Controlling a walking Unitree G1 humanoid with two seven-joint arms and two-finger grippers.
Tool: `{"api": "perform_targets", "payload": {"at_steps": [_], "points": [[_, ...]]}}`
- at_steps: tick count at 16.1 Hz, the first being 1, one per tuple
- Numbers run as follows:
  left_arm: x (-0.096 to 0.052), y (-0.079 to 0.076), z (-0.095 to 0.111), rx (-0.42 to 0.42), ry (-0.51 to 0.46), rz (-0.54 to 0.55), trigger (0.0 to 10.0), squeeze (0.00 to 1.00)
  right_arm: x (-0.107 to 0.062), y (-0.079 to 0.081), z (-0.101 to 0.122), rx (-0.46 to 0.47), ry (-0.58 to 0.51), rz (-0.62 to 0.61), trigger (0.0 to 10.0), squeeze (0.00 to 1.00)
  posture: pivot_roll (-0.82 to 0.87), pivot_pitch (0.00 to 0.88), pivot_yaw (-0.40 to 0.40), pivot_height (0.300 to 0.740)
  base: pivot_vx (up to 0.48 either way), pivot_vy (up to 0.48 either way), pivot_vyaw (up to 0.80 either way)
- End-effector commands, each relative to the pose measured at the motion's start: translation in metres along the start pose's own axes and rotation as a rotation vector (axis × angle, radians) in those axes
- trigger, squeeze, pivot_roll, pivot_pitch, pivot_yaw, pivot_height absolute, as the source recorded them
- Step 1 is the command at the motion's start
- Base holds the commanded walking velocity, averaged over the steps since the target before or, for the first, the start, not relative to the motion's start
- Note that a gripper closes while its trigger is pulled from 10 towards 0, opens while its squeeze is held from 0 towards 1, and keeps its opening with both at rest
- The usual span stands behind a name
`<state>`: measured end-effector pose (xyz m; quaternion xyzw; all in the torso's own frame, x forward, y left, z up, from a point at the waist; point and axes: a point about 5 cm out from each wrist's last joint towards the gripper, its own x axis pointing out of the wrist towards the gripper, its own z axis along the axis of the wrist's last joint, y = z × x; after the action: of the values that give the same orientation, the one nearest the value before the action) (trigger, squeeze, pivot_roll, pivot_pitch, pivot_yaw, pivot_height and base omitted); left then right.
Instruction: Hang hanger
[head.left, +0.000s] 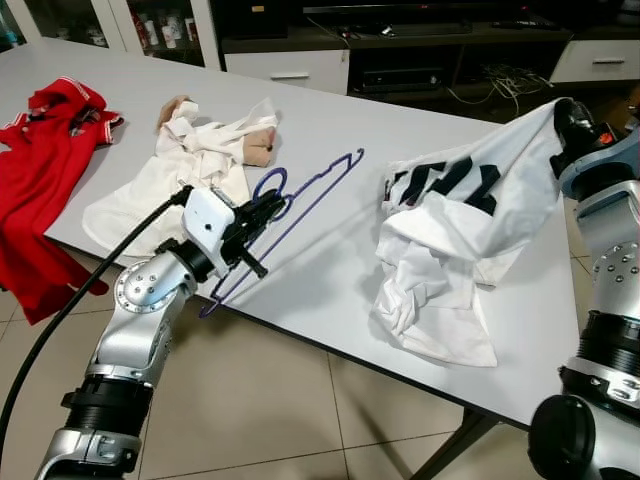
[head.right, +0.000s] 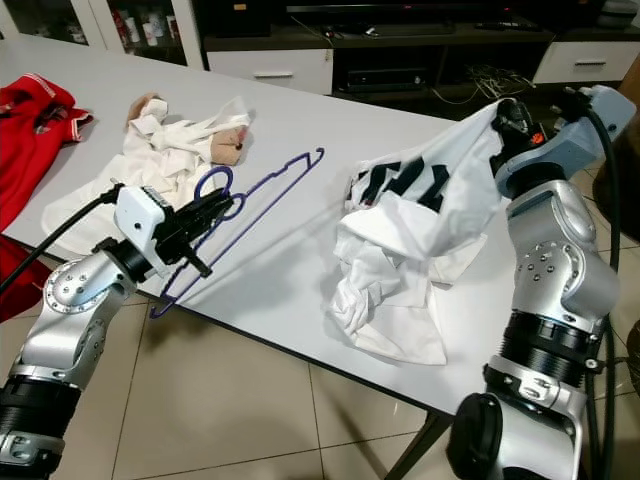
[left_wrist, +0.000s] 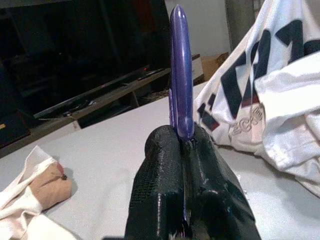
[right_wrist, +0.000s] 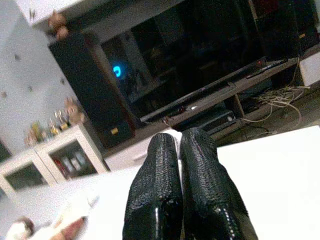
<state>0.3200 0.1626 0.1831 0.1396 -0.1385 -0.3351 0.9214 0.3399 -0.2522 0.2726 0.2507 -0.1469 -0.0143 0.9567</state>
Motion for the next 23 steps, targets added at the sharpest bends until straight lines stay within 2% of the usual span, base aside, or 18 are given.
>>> {"api": "perform_targets", "payload": {"at_steps": [1, 3, 5, 6, 7, 8, 9, 10, 11, 12, 15, 16, 18, 20, 21, 22, 23], "points": [[-0.001, 0.000, 0.001, 0.011, -0.004, 0.002, 10.0, 0.00, 0.004, 0.003, 0.020, 0.023, -0.074, 0.007, 0.0, 0.00, 0.00, 0.073, 0.005, 0.740, 0.000, 0.000, 0.00], [0.002, 0.001, 0.001, 0.013, -0.006, -0.006, 10.0, 0.00, 0.016, 0.009, 0.032, -0.016, -0.070, 0.052, 0.0, 0.00, -0.01, 0.068, 0.006, 0.740, 0.000, 0.000, 0.00], [0.005, 0.002, 0.003, 0.012, -0.014, -0.003, 10.0, 0.00, 0.026, 0.028, 0.050, -0.033, -0.124, 0.129, 0.0, 0.00, -0.01, 0.067, 0.008, 0.740, 0.000, 0.000, 0.00], [0.005, -0.001, 0.003, 0.011, -0.015, -0.007, 10.0, 0.00, 0.029, 0.042, 0.055, -0.031, -0.132, 0.204, 0.0, 0.00, -0.01, 0.067, 0.006, 0.740, 0.000, 0.000, 0.00], [0.005, -0.001, 0.002, 0.011, -0.015, -0.008, 10.0, 0.00, 0.028, 0.044, 0.054, -0.032, -0.127, 0.221, 0.0, 0.00, -0.01, 0.067, 0.006, 0.740, 0.000, 0.000, 0.00], [0.004, -0.001, 0.002, 0.011, -0.014, -0.005, 10.0, 0.00, 0.025, 0.052, 0.045, -0.044, -0.084, 0.291, 0.0, 0.00, 0.00, 0.070, 0.000, 0.740, 0.000, 0.000, 0.00], [0.001, -0.001, 0.002, 0.010, -0.011, 0.004, 10.0, 0.00, 0.016, 0.063, 0.025, -0.070, -0.001, 0.400, 0.0, 0.00, 0.01, 0.073, -0.003, 0.740, 0.000, 0.000, 0.00], [-0.002, 0.001, 0.001, 0.013, -0.006, 0.015, 10.0, 0.00, -0.003, 0.074, -0.002, -0.096, 0.099, 0.527, 0.0, 0.00, 0.01, 0.076, -0.004, 0.740, 0.000, 0.000, 0.00], [-0.005, 0.002, 0.001, 0.015, -0.002, 0.021, 10.0, 0.00, -0.028, 0.083, -0.027, -0.082, 0.192, 0.653, 0.0, 0.00, 0.02, 0.079, -0.003, 0.740, 0.000, 0.000, 0.00], [-0.007, 0.003, 0.001, 0.017, 0.001, 0.024, 10.0, 0.00, -0.050, 0.087, -0.041, -0.068, 0.256, 0.750, 0.0, 0.00, 0.02, 0.081, -0.001, 0.740, 0.000, 0.000, 0.00], [-0.008, 0.006, 0.002, 0.021, 0.006, 0.025, 10.0, 0.00, -0.099, 0.080, -0.068, -0.187, 0.398, 0.957, 0.0, 0.00, 0.02, 0.083, 0.010, 0.740, 0.000, 0.000, 0.00], [-0.007, 0.006, 0.002, 0.022, 0.006, 0.021, 10.0, 0.00, -0.111, 0.076, -0.077, -0.230, 0.456, 0.973, 0.0, 0.00, 0.01, 0.083, 0.013, 0.740, 0.000, 0.000, 0.00], [-0.003, 0.005, 0.003, 0.023, 0.003, 0.005, 10.0, 0.00, -0.130, 0.076, -0.089, -0.303, 0.539, 1.031, 0.0, 0.00, 0.00, 0.082, 0.024, 0.740, 0.000, 0.000, 0.00], [0.000, 0.004, 0.004, 0.022, -0.002, -0.004, 10.0, 0.00, -0.140, 0.077, -0.097, -0.315, 0.594, 1.071, 0.0, 0.00, 0.00, 0.082, 0.024, 0.740, 0.000, 0.000, 0.00], [0.002, 0.004, 0.004, 0.021, -0.004, -0.007, 10.0, 0.00, -0.149, 0.069, -0.108, -0.362, 0.672, 1.099, 3.5, 0.00, -0.01, 0.079, 0.027, 0.740, 0.000, 0.000, 0.00], [0.002, 0.004, 0.004, 0.021, -0.004, -0.008, 10.0, 0.00, -0.160, 0.056, -0.118, -0.440, 0.756, 1.114, 9.1, 0.00, -0.01, 0.080, 0.027, 0.740, 0.000, 0.000, 0.00], [0.002, 0.004, 0.004, 0.021, -0.004, -0.007, 10.0, 0.00, -0.166, 0.047, -0.121, -0.491, 0.804, 1.123, 10.0, 0.00, -0.01, 0.080, 0.027, 0.740, 0.000, 0.000, 0.00]]}}
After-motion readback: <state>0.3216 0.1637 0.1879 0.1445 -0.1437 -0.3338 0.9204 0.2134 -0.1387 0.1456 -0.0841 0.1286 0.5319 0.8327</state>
